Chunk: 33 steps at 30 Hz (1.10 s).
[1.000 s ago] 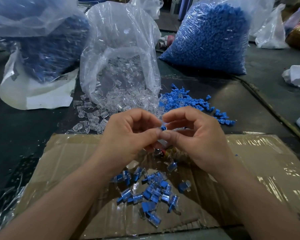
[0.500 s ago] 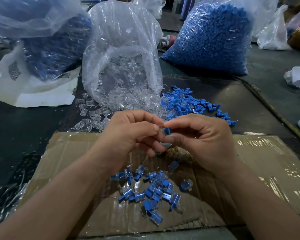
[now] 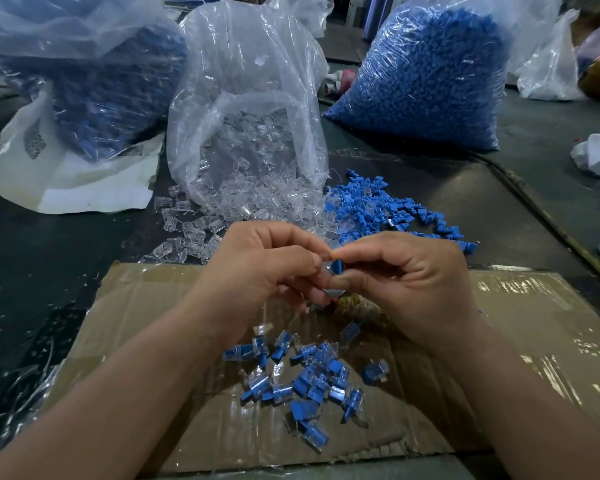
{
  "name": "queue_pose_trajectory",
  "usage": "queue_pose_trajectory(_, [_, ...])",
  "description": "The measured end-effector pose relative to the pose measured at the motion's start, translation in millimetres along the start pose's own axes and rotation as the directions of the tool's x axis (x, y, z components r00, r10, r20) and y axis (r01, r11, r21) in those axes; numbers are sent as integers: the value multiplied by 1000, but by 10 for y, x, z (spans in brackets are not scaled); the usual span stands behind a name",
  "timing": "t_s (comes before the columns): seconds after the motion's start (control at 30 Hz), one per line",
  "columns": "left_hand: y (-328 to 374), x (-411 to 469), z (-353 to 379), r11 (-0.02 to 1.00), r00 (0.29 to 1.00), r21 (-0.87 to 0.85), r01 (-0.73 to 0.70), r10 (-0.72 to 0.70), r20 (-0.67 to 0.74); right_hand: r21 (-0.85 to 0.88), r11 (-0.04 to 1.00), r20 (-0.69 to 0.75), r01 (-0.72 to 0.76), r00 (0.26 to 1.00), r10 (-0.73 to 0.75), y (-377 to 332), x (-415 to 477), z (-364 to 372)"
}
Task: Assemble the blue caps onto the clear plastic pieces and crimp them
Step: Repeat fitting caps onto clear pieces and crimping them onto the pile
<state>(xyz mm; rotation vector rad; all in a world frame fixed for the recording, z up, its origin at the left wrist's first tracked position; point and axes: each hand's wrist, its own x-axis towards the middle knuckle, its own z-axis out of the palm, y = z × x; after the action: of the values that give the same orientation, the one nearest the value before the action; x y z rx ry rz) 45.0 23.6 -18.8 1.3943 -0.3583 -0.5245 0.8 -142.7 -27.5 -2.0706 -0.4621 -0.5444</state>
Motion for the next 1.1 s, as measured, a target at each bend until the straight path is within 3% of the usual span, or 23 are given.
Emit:
queue_pose_trajectory(0.53, [-42, 11, 28, 999, 999, 46, -14, 15, -34, -62, 996, 50, 71, 996, -68, -34, 16, 11])
queue_pose_trajectory(0.67, [-50, 19, 27, 1000, 996, -17, -26, 24, -91, -101, 987, 116, -128, 983, 139, -32, 42, -132])
queue_pose_trajectory(0.77, [-49, 31, 2, 998, 987, -45, -51, 44, -153, -249, 913, 157, -323, 917, 367, 34, 51, -357])
queue_pose_trajectory(0.87, [-40, 35, 1, 997, 982, -40, -68, 60, -177, -394, 814, 276, -427, 790, 548, 81, 60, -520])
queue_pose_trajectory(0.93, [-44, 37, 0, 997, 982, -45, -70, 61, -180, -514, 758, 393, -402, 675, 624, 84, 49, -526])
queue_pose_trajectory(1.0, [-48, 41, -3, 996, 981, -54, -75, 64, -185, -615, 726, 459, -307, 610, 646, 110, 24, -492])
queue_pose_trajectory(1.1, [-55, 48, -9, 994, 981, -71, -79, 65, -184, -690, 690, 434, -219, 638, 637, 108, 30, -437])
